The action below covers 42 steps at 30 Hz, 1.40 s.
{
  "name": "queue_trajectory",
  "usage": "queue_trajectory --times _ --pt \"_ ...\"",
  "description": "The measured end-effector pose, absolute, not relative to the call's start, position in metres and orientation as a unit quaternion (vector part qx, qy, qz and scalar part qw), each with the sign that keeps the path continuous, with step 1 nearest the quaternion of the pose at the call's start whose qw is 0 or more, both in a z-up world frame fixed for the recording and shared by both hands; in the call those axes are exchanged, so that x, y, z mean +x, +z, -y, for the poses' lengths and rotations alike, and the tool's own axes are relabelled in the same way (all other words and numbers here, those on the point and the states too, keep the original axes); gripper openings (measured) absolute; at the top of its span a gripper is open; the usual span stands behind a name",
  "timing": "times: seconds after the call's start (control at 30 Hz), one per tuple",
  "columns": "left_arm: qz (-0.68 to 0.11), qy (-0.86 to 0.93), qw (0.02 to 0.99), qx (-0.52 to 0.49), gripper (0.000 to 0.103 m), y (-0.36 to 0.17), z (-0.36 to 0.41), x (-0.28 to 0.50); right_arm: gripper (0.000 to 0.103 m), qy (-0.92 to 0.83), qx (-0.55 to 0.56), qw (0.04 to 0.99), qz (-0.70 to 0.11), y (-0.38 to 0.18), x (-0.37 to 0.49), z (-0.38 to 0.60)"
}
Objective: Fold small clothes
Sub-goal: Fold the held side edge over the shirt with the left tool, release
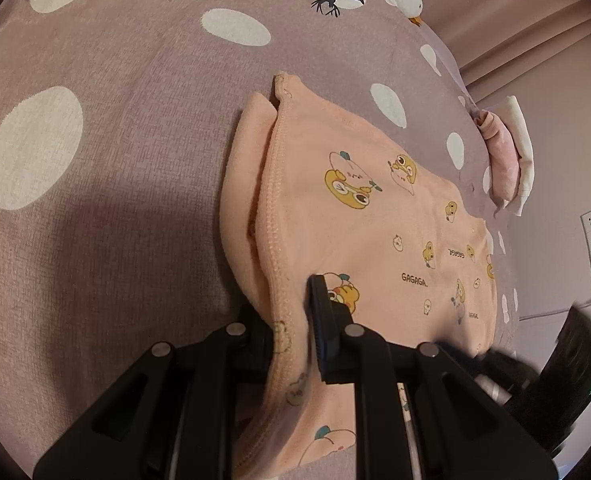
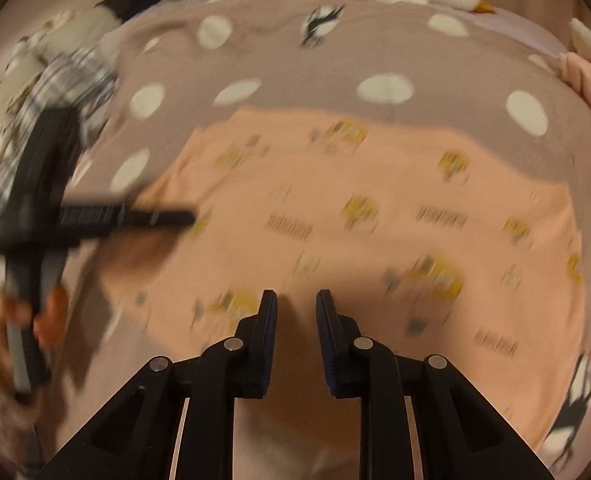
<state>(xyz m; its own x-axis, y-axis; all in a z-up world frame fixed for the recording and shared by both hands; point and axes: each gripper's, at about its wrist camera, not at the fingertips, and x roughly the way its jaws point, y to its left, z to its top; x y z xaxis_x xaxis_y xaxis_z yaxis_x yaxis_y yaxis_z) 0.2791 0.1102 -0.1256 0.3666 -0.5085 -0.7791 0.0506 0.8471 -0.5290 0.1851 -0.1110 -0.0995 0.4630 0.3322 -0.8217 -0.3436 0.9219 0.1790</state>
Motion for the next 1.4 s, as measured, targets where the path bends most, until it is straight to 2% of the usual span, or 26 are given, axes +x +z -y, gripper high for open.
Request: queue_trajectory --times 0.13,0.27,0.43,0.67,0.8,0.9,0.97,1.1,1.13,1.27,1.4 --pt "-0.541 -0.165 0.794 -0.222 0.015 -0.122 -0.109 0.281 0.024 0.205 -0.020 0.856 -0.474 -0.109 0.175 0.110" --pt "-0.533 -0.157 0.808 -0.194 0.011 -0.104 -0.100 0.276 0.024 0.215 0.061 0.848 -0.481 -0.101 0.183 0.131" --pt "-0.508 -0.177 0.822 -0.185 0.011 -0.070 -0.085 0.269 0.024 0.201 0.138 0.851 -0.464 -0.098 0.188 0.167" --pt "-0.486 -0.228 0.835 -0.119 0.011 -0.026 -0.012 0.264 0.024 0.189 0.241 0.845 -0.438 -0.098 0.199 0.211" --pt "-0.489 -0.251 0.831 -0.079 0.011 -0.025 0.035 0.263 0.024 0.179 0.308 0.833 -0.422 -0.099 0.203 0.245" --pt "-0.504 -0.260 0.822 -0.049 0.017 -0.039 0.067 0.262 0.024 0.172 0.359 0.818 -0.416 -0.109 0.203 0.267" --pt "-0.524 -0.257 0.810 -0.042 0.023 -0.056 0.081 0.263 0.036 0.160 0.386 0.804 -0.422 -0.119 0.206 0.277" --pt "-0.549 -0.269 0.790 -0.045 0.024 -0.079 0.091 0.256 0.037 0.164 0.404 0.790 -0.431 -0.126 0.207 0.282" --pt "-0.553 -0.274 0.786 -0.046 0.025 -0.082 0.089 0.253 0.038 0.167 0.403 0.789 -0.432 -0.126 0.207 0.281" --pt "-0.543 -0.293 0.785 -0.056 0.041 -0.078 0.071 0.236 0.045 0.171 0.393 0.789 -0.440 -0.123 0.212 0.279" --pt "-0.516 -0.282 0.807 -0.053 0.042 -0.069 0.040 0.215 0.045 0.189 0.385 0.786 -0.445 -0.120 0.223 0.266"
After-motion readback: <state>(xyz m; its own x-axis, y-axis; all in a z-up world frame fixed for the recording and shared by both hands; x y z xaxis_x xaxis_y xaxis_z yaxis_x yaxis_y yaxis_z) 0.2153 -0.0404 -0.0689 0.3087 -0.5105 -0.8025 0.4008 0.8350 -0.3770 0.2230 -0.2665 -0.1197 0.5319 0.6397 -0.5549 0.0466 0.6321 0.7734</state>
